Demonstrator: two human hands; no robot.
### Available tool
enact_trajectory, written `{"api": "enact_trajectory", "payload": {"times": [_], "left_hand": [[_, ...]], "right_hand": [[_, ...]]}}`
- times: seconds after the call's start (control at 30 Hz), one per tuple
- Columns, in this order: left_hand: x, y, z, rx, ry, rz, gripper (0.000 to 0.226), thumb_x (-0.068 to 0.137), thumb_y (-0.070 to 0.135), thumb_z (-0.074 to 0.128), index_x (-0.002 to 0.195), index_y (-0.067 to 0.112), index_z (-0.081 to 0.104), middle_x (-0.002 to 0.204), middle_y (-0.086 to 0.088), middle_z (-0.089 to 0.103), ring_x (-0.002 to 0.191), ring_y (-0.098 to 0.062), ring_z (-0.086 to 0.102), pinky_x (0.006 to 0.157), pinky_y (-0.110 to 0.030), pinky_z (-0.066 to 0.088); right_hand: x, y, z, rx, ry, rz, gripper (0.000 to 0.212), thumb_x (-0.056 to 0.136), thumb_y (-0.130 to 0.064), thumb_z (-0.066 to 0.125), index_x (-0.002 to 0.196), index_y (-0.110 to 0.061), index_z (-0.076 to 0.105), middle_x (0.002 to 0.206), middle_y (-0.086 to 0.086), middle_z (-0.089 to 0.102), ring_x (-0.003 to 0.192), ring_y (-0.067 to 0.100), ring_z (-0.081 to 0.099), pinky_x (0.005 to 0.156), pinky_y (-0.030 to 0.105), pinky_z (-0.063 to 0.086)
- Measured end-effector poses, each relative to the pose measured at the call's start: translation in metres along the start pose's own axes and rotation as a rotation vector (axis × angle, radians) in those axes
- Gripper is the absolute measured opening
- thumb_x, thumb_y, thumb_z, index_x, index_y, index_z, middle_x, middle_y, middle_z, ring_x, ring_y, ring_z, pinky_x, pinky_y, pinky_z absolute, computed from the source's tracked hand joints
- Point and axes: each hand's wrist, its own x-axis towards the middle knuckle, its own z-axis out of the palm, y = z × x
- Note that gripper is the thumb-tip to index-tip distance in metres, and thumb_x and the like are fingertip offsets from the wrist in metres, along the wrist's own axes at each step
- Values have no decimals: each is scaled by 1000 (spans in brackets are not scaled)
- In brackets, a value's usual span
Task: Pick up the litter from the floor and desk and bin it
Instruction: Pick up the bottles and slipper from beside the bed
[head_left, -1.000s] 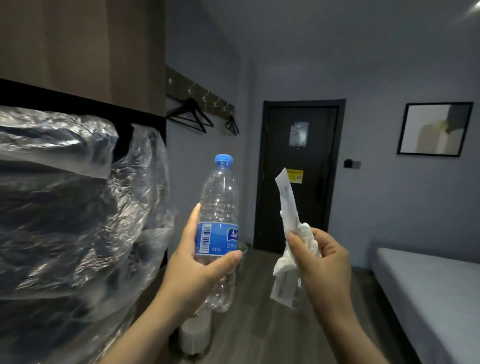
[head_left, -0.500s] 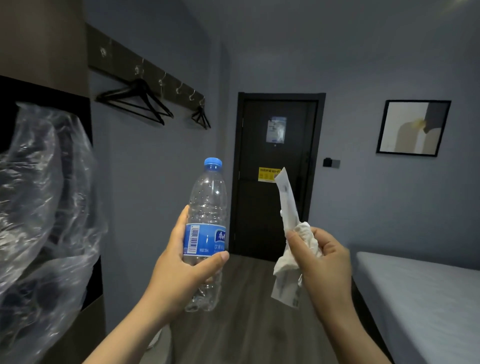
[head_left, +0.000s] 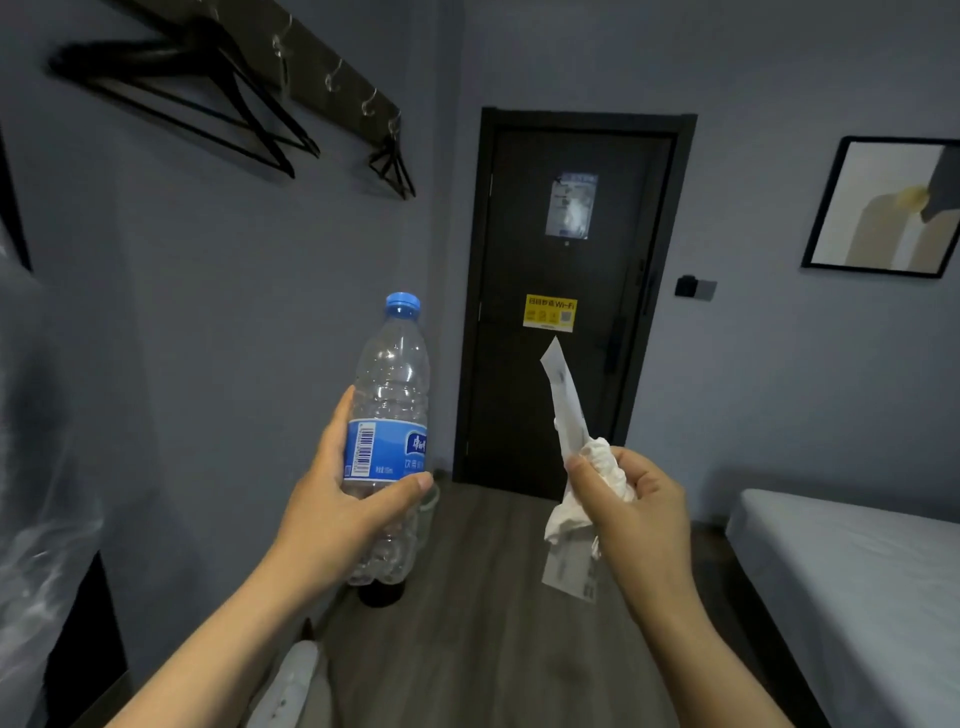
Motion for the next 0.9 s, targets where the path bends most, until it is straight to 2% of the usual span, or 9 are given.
{"api": "enact_trajectory", "payload": {"times": [0.07,0.17,0.27,0.4,0.5,0.6,0.73,0.83,0.9], "left_hand": [[30,-20,3,0,-3,-26,105,63,32,79,146,47,16,121,16,58,92,-1,65,66,-18,55],[79,-56,10,-14,17,-61,100,72,18,78,146,46,17,111,16,63,80,4,67,58,-14,54],[131,-95,20,15,49,-94,96,75,15,77,144,47,19,97,20,67,71,7,66,57,-9,51],[208,-138,38,68,77,-131,96,73,18,78,144,46,21,115,16,62,84,10,65,60,-9,51],[263,-162,58,110,109,-156,93,74,18,78,140,50,21,112,18,61,82,10,64,59,-8,50],[305,-193,73,118,149,-208,87,76,17,76,132,53,19,107,23,59,80,16,62,58,-5,48],[359,-239,77,141,145,-276,95,74,24,79,145,47,20,112,25,60,88,14,62,72,-17,49],[407,-277,77,177,168,-292,93,75,22,78,145,43,22,115,20,61,85,17,60,72,-14,46],[440,-306,76,166,178,-317,94,75,20,78,146,43,21,117,15,62,84,12,63,72,-14,48]], "right_hand": [[29,21,17,-20,-8,17,8,86,-23,70,79,-20,70,69,0,68,61,9,64,51,16,50],[76,56,42,-36,-31,13,10,87,-22,68,77,-21,70,68,0,67,59,8,62,49,15,48],[127,100,64,-31,-38,21,13,87,-22,68,74,-20,69,66,0,67,56,6,60,49,18,47],[204,157,92,1,-68,61,15,88,-19,68,74,-15,69,66,3,66,54,5,58,51,21,47],[261,192,114,22,-115,81,16,88,-17,67,74,-9,68,66,7,64,55,5,56,49,17,44],[310,229,136,13,-195,91,18,88,-18,66,73,-9,66,67,10,63,58,9,56,52,21,44],[363,281,168,-19,-253,165,18,88,-17,67,72,-7,66,67,11,63,60,13,56,56,27,45],[402,320,197,-57,-290,169,15,88,-16,67,73,-10,68,66,7,65,57,9,58,52,22,45],[428,347,223,-103,-310,158,14,88,-17,67,74,-14,68,65,2,66,55,7,58,50,21,45]]}}
